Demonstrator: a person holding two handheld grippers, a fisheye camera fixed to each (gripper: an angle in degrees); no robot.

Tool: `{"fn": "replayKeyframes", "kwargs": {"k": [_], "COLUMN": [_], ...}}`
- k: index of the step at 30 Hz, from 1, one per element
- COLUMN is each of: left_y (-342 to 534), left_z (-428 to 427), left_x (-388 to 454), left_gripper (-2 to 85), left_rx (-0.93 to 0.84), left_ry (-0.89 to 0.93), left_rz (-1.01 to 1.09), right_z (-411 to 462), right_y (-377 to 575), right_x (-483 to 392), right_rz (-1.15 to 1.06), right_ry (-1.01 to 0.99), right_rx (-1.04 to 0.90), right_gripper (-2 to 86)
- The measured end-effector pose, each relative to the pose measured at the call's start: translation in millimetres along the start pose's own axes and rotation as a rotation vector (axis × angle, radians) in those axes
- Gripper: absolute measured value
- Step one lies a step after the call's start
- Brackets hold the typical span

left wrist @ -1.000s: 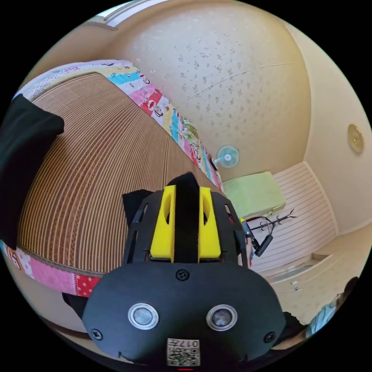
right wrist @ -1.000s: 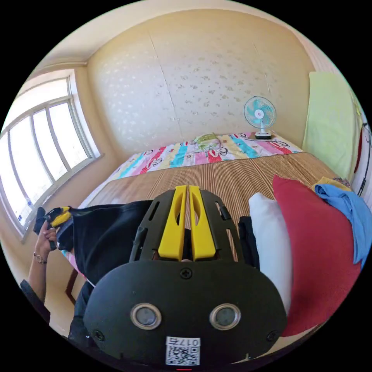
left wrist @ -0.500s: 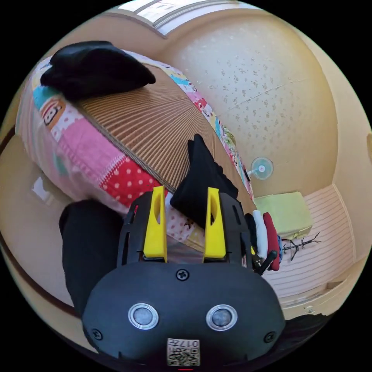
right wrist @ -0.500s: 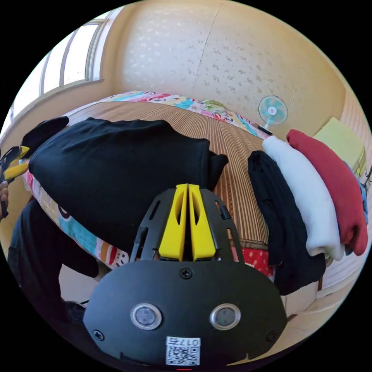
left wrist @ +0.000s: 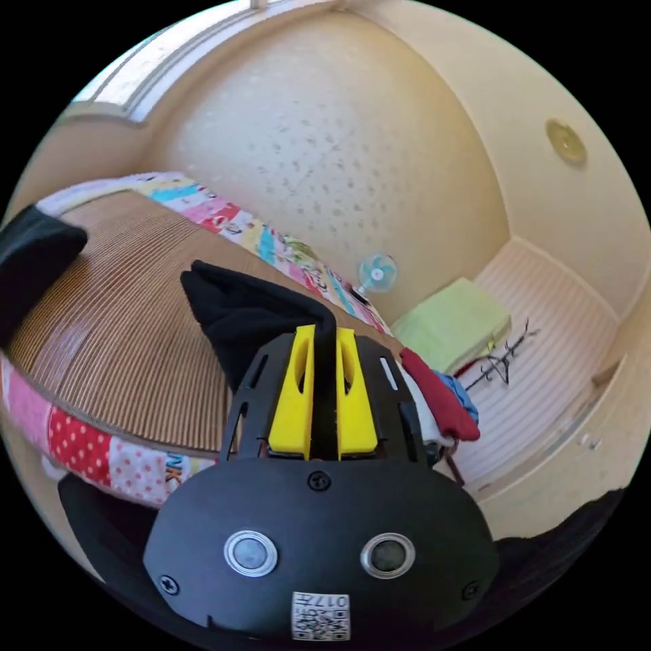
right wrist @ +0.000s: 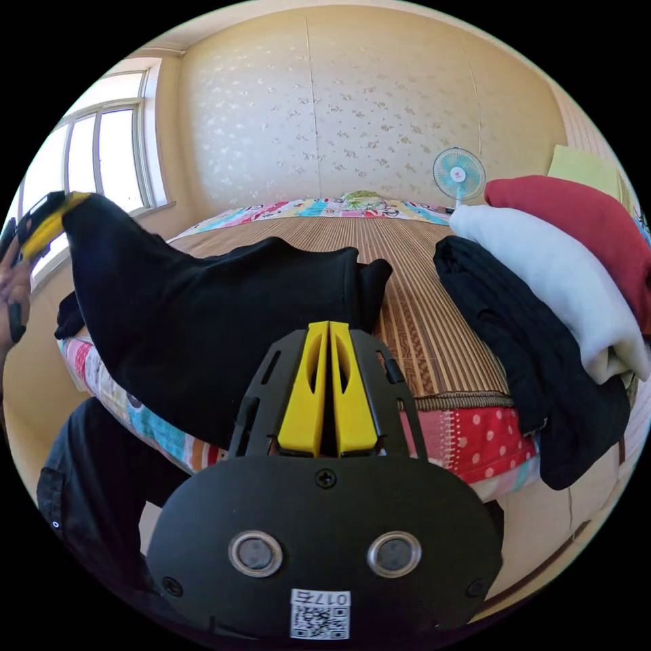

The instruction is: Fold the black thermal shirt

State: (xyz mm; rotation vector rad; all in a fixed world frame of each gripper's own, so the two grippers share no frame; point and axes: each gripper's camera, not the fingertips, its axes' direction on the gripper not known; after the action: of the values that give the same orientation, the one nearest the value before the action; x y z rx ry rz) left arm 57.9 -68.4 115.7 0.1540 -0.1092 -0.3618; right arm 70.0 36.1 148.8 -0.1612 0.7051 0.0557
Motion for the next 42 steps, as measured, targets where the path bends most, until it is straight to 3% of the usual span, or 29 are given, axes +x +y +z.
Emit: {"fn": "replayKeyframes", "kwargs": {"k": [4, 7, 10, 13, 16, 18, 20, 23, 26, 30, 32, 36, 42], "left_y": [51, 91, 108, 100, 85, 82, 84, 100, 111, 111, 100, 51, -34], "left_z": [96, 129, 115, 88, 70, 67, 76, 107, 115, 108, 83, 5, -133], "left_x": [81, 102, 102, 69, 10, -29, -60, -89, -88, -92, -89, -93, -130], "left_gripper": [6.3, 7.0, 3.9, 6.5, 10.9, 12.7, 15.3, 17.9, 15.8, 9.8, 8.5, 7.5, 8.0], "left_rx": [-0.252, -0.4, -0.394, -0.296, -0.202, -0.189, -0.232, -0.427, -0.462, -0.519, -0.459, -0.298, -0.019], "left_ry": [0.128, 0.203, 0.378, 0.216, 0.015, -0.007, -0.006, 0.031, 0.102, 0.149, 0.143, 0.098, -0.104], "left_rz": [0.241, 0.294, 0.362, 0.239, -0.014, -0.177, -0.285, -0.388, -0.363, -0.411, -0.393, -0.332, -0.19], "right_z": [3, -7, -33, -62, -100, -113, -103, -62, -19, -25, -29, -51, -83], "right_y": [-8, -19, -12, 6, 7, -2, -22, -45, -48, -37, -32, -37, -114], "right_x": [14, 17, 29, 56, 92, 118, 154, 182, 191, 184, 185, 170, 59], "right_rz": [0.007, -0.07, -0.09, -0.035, 0.111, 0.232, 0.379, 0.464, 0.483, 0.436, 0.455, 0.457, 0.2], "right_ry": [-0.029, 0.031, 0.182, 0.328, 0.161, -0.032, -0.311, -0.481, -0.545, -0.601, -0.722, -0.944, -1.104], "right_rx": [-0.028, -0.102, -0.114, -0.081, 0.009, 0.06, 0.038, -0.106, -0.336, -0.402, -0.476, -0.389, -0.24], "right_gripper": [0.5, 0.5, 0.8, 1.5, 4.9, 8.9, 14.0, 18.6, 19.5, 15.8, 12.6, 10.8, 9.6]}}
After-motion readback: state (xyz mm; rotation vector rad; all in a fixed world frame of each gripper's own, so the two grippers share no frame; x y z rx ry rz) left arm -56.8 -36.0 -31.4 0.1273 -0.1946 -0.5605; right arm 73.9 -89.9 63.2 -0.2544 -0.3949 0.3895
